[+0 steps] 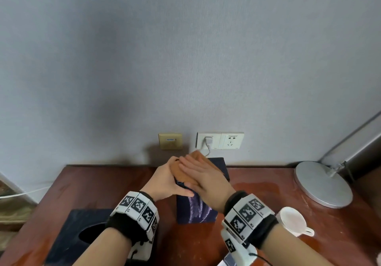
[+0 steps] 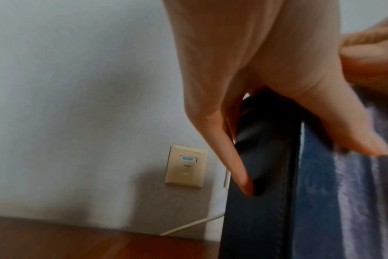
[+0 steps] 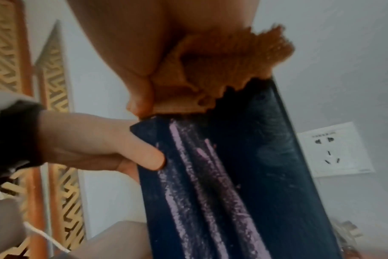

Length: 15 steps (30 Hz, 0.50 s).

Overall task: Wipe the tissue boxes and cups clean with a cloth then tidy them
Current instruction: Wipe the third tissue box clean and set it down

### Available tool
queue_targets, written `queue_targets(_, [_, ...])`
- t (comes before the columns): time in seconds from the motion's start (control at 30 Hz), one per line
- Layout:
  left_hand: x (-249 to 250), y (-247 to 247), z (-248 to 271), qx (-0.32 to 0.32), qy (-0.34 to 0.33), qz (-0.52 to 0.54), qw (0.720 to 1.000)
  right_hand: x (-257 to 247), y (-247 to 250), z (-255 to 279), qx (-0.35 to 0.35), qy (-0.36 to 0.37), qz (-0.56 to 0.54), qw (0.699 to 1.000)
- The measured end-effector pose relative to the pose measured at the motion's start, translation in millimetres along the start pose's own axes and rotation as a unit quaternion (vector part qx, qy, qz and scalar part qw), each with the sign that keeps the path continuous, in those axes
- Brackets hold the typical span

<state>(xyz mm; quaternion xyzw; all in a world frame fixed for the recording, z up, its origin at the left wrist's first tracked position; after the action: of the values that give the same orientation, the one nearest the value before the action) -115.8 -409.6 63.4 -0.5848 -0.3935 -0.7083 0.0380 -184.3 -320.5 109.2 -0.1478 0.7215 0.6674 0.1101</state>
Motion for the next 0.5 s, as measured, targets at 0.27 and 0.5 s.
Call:
queue_targets(0.27, [9,0,1,-0.044,0.025,-0.064,0.997,6,48,53,-0.079,-0.04,-0.283,0.955])
queue_targets(0.5, [77,-34,-20,-0.127,-0.031,-0.331,0.935,145,68,95,0.189,-0.323,-0.266,0.888])
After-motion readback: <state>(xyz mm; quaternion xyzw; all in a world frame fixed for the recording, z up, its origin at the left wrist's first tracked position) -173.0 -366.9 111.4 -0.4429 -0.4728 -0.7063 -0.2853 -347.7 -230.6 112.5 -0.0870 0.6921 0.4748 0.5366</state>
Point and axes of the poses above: each hand's wrist, its own z-axis away from the middle knuckle, its own y-axis out of the back of the hand, x = y × z, the point moved 7 cm from there along -z, towards the middle knuckle, and after that the axes turned 3 degrees about -y, right-handed, at the moved point
